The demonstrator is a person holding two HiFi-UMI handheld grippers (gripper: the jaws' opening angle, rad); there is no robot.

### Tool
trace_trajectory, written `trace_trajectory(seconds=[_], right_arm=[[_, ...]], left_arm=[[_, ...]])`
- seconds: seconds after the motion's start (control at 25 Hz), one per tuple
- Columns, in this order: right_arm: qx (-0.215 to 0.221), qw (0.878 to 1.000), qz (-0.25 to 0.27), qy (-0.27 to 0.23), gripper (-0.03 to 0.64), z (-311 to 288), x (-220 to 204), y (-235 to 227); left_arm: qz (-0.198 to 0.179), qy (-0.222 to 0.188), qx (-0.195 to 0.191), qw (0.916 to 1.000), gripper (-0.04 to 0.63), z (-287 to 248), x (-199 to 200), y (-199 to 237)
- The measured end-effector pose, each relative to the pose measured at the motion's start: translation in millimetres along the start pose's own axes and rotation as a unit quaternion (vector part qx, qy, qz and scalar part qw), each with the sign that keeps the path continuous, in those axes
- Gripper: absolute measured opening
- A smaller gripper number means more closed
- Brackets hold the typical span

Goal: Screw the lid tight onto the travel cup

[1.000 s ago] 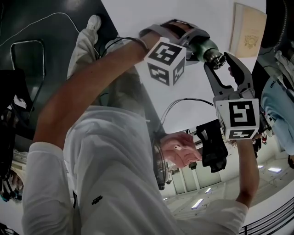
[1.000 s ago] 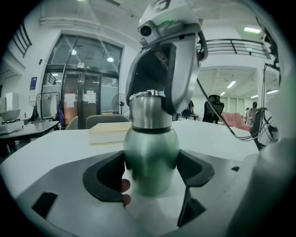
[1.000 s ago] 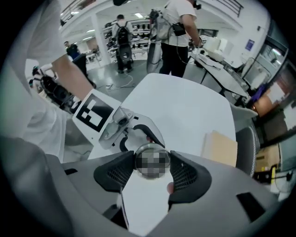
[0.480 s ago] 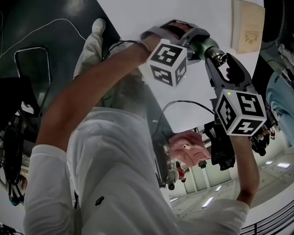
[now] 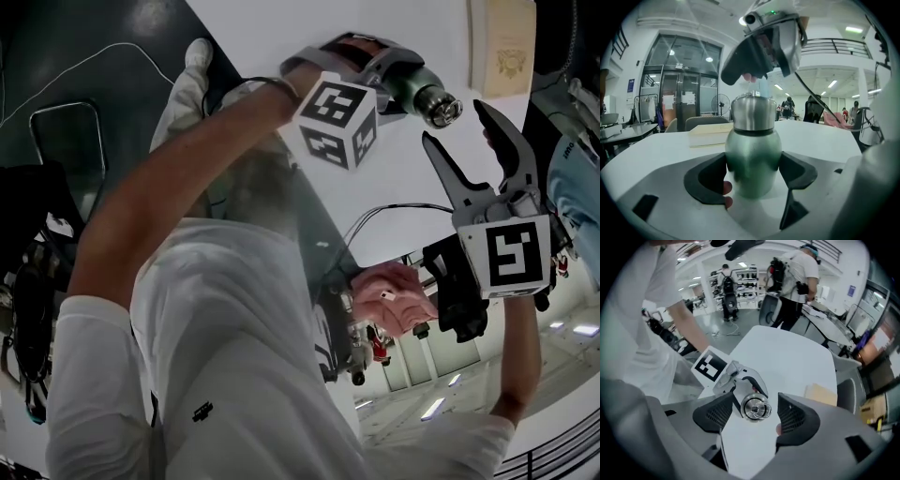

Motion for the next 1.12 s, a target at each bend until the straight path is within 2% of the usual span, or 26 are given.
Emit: trace_trajectory(seconds=[0.12,0.2,0.32,0.4,0.52,0.6,0.68,0.72,0.8,1.04,1.12], right_arm=[[0.037,0.995,0.096,-0.005,0.273,2,2,-3],[0.062,0.984,0.165,-0.013,0.273,0,3,-3],[0.098,0.954,0.281,-0.024,0.273,-5,7,0],[0.119,0.933,0.34,-0.025,0.273,-10,7,3],[0.132,0.904,0.407,-0.025,0.273,-24,2,6],[0.135,0.88,0.454,-0.026,0.273,-33,-8,8],[0.136,0.866,0.48,-0.035,0.239,-36,-13,8],[0.134,0.865,0.481,-0.039,0.239,-36,-13,7],[0.127,0.875,0.465,-0.043,0.238,-37,-11,6],[0.102,0.94,0.324,-0.034,0.238,-37,-15,2],[0.084,0.962,0.26,-0.027,0.238,-37,-16,2]], left_arm=[[-0.005,0.002,-0.005,1.0,0.35,-2,0,0],[-0.009,0.003,-0.01,0.9999,0.35,-1,0,0],[-0.012,0.003,-0.016,0.9998,0.35,1,0,1],[-0.011,0.002,-0.02,0.9997,0.35,1,0,2],[-0.01,0.001,-0.025,0.9996,0.35,1,0,5],[-0.008,-0.001,-0.026,0.9996,0.35,0,1,4],[-0.006,-0.003,-0.027,0.9996,0.35,-1,1,1],[-0.006,-0.004,-0.026,0.9996,0.35,-1,1,1],[-0.009,-0.004,-0.023,0.9997,0.35,0,0,4],[-0.006,-0.002,-0.02,0.9998,0.35,0,0,3],[-0.007,-0.002,-0.019,0.9998,0.35,1,0,3]])
Point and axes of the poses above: the fingertips, and each gripper's own axes: z backward along the fingers, y to its left, x out of its top, the point moved 10 cm from there along z, backward along the fingers, and after that the axes turned 14 degrees about -x, right-handed, at the moved point
